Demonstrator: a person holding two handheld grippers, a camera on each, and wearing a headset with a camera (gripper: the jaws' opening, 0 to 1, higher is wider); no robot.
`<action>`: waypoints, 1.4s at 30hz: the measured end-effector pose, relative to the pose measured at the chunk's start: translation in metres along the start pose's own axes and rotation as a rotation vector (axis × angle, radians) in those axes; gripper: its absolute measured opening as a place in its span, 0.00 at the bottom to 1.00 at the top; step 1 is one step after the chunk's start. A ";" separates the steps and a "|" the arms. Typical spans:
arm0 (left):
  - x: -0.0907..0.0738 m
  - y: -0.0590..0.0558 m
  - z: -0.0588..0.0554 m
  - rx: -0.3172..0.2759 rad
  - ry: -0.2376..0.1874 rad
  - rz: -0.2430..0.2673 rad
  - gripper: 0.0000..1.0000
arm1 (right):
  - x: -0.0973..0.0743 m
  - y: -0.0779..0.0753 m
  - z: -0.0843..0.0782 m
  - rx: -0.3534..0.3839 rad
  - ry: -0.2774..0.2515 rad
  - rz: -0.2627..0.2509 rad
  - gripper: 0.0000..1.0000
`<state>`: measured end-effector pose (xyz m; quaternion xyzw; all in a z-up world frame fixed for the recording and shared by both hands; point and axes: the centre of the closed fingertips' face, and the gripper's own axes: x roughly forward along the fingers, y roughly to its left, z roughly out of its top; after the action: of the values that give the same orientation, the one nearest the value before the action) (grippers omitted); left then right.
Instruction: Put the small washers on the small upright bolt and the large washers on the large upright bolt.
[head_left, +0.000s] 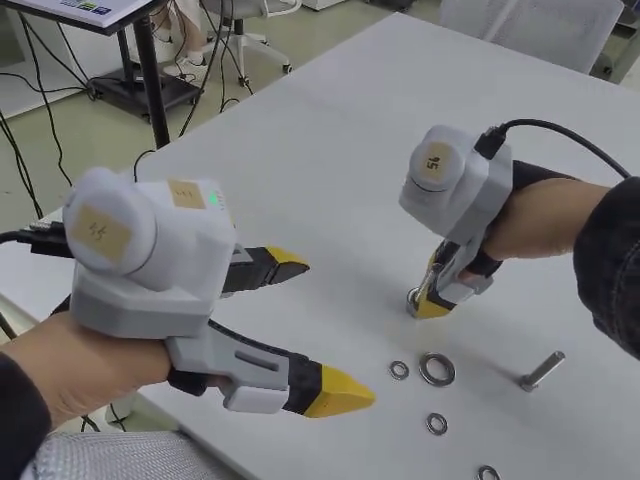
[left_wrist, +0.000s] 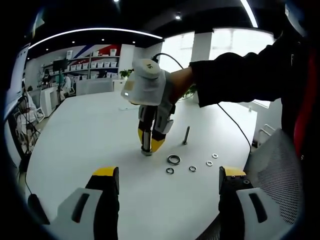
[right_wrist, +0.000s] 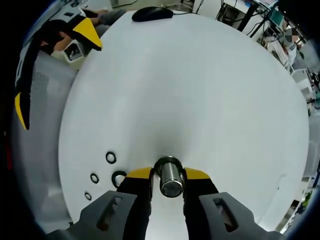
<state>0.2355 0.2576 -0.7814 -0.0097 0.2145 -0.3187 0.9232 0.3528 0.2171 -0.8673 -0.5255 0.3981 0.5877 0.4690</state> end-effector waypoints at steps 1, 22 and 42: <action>0.000 0.000 0.000 0.001 0.001 0.000 0.82 | 0.000 0.000 0.001 -0.002 0.001 0.000 0.24; 0.001 -0.003 0.001 0.007 0.004 -0.001 0.82 | -0.006 -0.003 -0.013 0.025 -0.023 0.014 0.30; 0.007 -0.005 0.005 0.018 0.009 -0.009 0.81 | -0.024 0.008 -0.037 0.059 -0.046 -0.014 0.31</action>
<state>0.2395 0.2491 -0.7785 -0.0010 0.2155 -0.3250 0.9208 0.3540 0.1767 -0.8488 -0.5009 0.4006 0.5842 0.4973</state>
